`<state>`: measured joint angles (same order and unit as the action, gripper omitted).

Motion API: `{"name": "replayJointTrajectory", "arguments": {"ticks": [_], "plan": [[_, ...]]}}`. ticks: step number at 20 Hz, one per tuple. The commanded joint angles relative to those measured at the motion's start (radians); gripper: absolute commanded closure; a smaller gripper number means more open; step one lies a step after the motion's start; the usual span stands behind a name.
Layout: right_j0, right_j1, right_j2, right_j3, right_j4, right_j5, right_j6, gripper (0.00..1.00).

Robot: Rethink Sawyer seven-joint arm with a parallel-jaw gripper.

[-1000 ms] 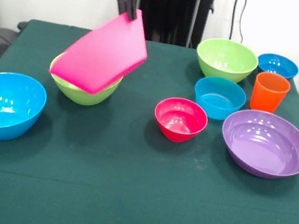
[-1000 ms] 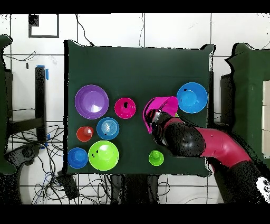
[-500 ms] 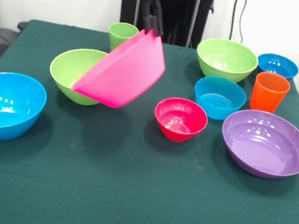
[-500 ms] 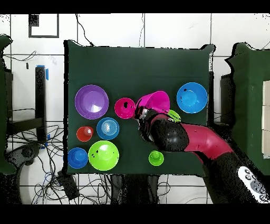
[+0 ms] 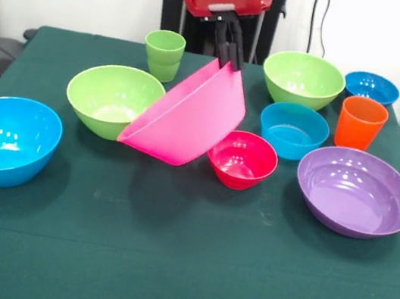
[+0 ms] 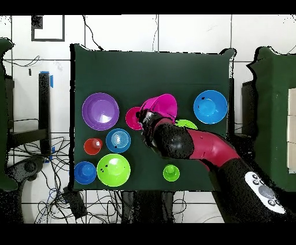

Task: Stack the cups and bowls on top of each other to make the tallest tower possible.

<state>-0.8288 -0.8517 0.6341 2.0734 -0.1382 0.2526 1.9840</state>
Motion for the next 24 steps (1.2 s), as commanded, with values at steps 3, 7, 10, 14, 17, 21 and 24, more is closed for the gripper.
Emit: {"name": "replayJointTrajectory", "arguments": {"ticks": [3,7,10,14,17,21,24], "plan": [[0.048,0.072,-0.037,-0.036,0.076,-0.105,0.199,1.0],[0.069,0.098,-0.026,-0.05,0.103,-0.146,0.204,1.0],[0.101,0.114,-0.031,-0.063,0.128,-0.186,0.222,1.0],[0.129,0.114,-0.043,-0.067,0.161,-0.205,0.23,1.0],[0.142,0.115,-0.05,-0.071,0.18,-0.209,0.232,1.0],[0.16,0.137,-0.055,-0.088,0.202,-0.226,0.22,1.0],[0.177,0.158,-0.051,-0.11,0.222,-0.241,0.218,1.0]]}}
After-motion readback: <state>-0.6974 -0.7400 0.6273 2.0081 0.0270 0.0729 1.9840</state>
